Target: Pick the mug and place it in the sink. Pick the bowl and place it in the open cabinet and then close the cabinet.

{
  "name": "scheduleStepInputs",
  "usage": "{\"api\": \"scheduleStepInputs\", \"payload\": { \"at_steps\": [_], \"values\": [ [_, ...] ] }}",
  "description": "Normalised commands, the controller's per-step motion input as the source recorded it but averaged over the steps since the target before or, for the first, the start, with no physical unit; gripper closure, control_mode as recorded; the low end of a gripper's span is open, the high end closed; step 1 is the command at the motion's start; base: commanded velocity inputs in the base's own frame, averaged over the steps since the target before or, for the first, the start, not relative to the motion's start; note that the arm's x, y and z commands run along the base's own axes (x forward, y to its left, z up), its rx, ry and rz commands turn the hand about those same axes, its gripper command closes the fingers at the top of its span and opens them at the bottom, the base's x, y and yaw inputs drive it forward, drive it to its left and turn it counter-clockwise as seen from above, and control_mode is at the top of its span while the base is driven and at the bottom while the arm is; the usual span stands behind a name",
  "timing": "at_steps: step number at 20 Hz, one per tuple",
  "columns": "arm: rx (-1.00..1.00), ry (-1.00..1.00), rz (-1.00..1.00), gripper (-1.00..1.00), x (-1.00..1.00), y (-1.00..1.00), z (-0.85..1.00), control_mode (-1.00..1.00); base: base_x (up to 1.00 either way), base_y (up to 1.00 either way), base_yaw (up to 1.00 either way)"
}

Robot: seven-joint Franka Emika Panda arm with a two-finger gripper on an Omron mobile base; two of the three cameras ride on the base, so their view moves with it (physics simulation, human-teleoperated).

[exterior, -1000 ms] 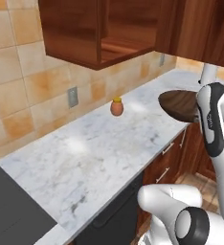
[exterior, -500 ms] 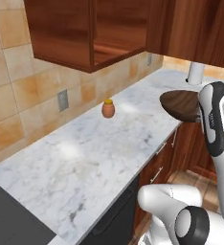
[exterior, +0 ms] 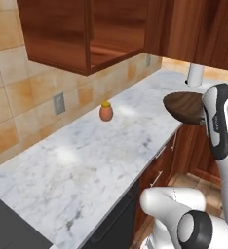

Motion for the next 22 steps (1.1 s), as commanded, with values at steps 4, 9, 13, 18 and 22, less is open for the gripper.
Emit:
{"api": "scheduleStepInputs", "payload": {
  "at_steps": [4,9,13,18,22],
  "values": [
    [0.0,0.0,0.0,1.0,0.0,0.0,0.0,1.0,-0.39,-0.07,0.02],
    [0.0,0.0,0.0,1.0,0.0,0.0,0.0,1.0,0.33,0.0,0.0],
    [0.0,0.0,0.0,1.0,0.0,0.0,0.0,1.0,0.42,-0.53,0.04],
    [0.0,0.0,0.0,1.0,0.0,0.0,0.0,1.0,0.17,-0.43,0.05],
    [0.0,0.0,0.0,1.0,0.0,0.0,0.0,1.0,0.52,0.2,0.01]
  ]
}}
